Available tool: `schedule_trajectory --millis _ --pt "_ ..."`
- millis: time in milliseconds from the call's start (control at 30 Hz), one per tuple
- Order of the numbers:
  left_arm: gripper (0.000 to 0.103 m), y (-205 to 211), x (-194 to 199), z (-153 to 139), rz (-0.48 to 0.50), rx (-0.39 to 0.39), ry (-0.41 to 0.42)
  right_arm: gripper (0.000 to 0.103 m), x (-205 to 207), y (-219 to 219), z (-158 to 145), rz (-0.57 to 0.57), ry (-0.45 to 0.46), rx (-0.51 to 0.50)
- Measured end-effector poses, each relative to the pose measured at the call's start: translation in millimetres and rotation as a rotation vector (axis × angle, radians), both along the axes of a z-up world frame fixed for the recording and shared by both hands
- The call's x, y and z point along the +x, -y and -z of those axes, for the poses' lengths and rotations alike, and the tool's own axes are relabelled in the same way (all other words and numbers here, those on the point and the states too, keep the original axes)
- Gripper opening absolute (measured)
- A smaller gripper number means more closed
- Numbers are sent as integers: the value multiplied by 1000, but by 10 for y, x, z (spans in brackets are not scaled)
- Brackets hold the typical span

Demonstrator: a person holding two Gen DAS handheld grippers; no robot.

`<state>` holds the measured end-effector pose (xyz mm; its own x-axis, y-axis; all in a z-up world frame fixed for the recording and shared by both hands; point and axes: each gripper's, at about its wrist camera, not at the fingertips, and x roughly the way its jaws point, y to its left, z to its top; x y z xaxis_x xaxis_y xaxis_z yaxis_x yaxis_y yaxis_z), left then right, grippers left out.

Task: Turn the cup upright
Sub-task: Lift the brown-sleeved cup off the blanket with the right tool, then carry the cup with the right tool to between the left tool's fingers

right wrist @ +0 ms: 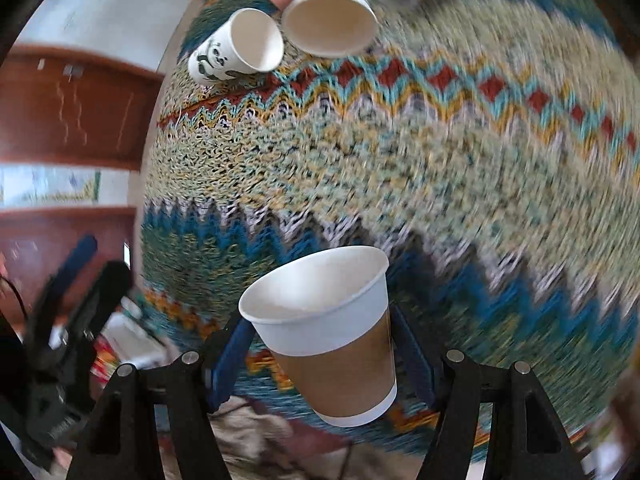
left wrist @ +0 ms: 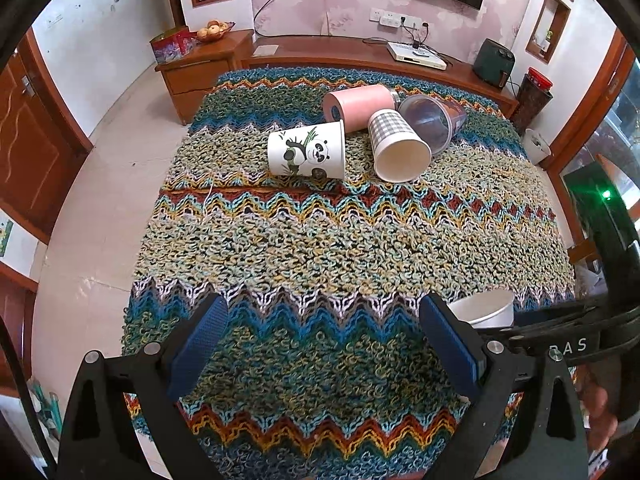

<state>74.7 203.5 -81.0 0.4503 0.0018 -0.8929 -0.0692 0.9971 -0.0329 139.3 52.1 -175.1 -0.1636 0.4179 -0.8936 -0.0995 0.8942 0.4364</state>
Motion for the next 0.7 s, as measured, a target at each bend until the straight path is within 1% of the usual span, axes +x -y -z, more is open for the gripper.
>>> schedule_trajectory --millis 167,233,400,467,533,700 --pt "97 -30 -84 7 -3 6 -3 71 -195 28 167 164 -105 50" --pt "97 -57 -147 22 -4 6 -5 71 -243 88 222 233 -130 66" --pt "97 -64 -221 54 3 11 -16 71 -305 121 261 321 -121 79" --pt "97 -60 -237 68 6 11 -20 71 -313 129 259 357 -106 88" --pt "97 -50 -231 74 7 10 -23 72 -285 126 304 382 -84 75" --pt "97 -46 -216 85 9 12 -27 73 -216 -45 393 358 -54 35"
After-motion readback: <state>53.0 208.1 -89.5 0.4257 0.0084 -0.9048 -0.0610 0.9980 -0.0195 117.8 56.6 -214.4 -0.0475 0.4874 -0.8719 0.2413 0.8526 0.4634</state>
